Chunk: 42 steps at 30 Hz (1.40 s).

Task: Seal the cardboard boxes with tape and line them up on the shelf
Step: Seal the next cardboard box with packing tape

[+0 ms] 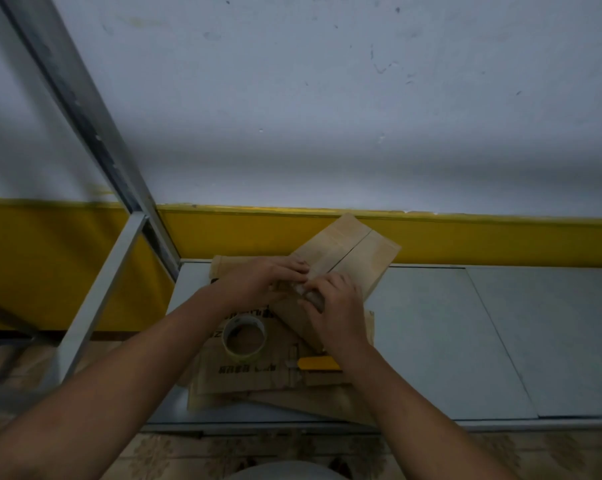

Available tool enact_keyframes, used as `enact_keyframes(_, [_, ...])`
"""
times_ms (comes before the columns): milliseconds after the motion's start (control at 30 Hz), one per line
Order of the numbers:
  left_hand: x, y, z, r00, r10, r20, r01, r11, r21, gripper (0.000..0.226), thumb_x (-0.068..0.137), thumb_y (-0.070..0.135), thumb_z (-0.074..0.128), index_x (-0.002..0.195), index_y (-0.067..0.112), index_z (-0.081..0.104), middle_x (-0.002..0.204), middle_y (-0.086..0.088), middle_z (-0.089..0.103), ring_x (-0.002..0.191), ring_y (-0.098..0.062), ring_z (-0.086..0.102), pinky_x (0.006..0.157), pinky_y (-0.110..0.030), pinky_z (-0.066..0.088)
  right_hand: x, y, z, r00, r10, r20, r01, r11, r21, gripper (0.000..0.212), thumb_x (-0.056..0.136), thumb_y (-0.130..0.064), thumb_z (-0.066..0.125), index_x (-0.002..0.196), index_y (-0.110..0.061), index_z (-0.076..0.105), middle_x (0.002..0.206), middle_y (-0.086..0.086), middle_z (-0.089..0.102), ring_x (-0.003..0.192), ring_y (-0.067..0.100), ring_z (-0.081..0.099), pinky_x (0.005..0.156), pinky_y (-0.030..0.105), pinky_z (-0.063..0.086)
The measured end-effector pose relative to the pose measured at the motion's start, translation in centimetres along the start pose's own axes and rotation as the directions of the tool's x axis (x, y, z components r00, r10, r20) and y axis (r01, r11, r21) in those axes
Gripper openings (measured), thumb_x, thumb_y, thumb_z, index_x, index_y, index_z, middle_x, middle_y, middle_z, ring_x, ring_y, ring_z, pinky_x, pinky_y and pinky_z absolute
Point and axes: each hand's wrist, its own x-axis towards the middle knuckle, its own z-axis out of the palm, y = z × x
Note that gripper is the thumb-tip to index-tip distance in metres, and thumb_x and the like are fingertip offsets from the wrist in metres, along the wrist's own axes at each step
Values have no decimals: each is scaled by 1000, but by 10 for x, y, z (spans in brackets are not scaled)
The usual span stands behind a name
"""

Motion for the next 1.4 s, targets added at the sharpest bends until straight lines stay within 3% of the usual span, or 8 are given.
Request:
enact_keyframes(167, [0,2,3,996,53,-68,-51,998,32,39,95,33,74,131,18,75,142,1,67,140,-13,54,114,-39,49,-5,11,-2,994,-74,-74,78,995,54,24,87,-27,80,109,-16,77,99,-3,63,97,13,52,84,32,46])
enact_keyframes(300, [2,5,11,987,108,-121,-95,990,109,32,90,21,81,121,12,80,130,-4,74,131,-21,63,105,-39,56,-2,19,-1,982,-168,-90,174,982,71,16,92,-22,77,105,-13,80,91,0,66,88,16,57,73,38,50])
enact_keyframes(467, [-12,20,22,978,59,-200,-22,983,182,34,93,25,80,127,22,77,133,3,72,130,-16,62,103,-36,56,-6,27,-11,939,-312,-143,316,949,2,20,98,-29,67,104,-15,81,96,0,72,91,18,65,78,34,42])
enact_keyframes(633, [-31,48,38,953,43,-298,35,967,252,27,98,36,71,122,28,79,128,8,73,123,-10,62,91,-32,60,-9,47,-16,912,-400,-94,403,915,19,18,98,-25,66,105,-17,81,107,-3,75,106,14,67,88,38,44])
enact_keyframes(767, [-28,61,38,946,21,-324,74,957,279,24,99,44,67,116,33,80,125,14,73,117,-9,63,83,-32,61,-8,58,-21,926,-373,-47,375,926,42,22,98,-29,63,109,-19,79,116,-5,74,113,9,62,99,33,41])
enact_keyframes(1000, [-19,61,32,946,-46,-320,136,955,265,21,94,39,76,114,34,79,122,17,74,109,-4,61,81,-28,58,4,58,-23,944,-323,67,321,946,39,21,91,-19,76,112,-18,75,116,-4,71,112,13,62,97,27,39])
enact_keyframes(1400, [-26,60,42,937,-56,-344,151,955,257,20,95,41,76,113,32,79,122,16,73,114,-5,61,81,-31,59,-7,60,-21,946,-319,64,314,946,76,28,90,-24,75,117,-17,75,120,-3,72,119,10,62,96,37,48])
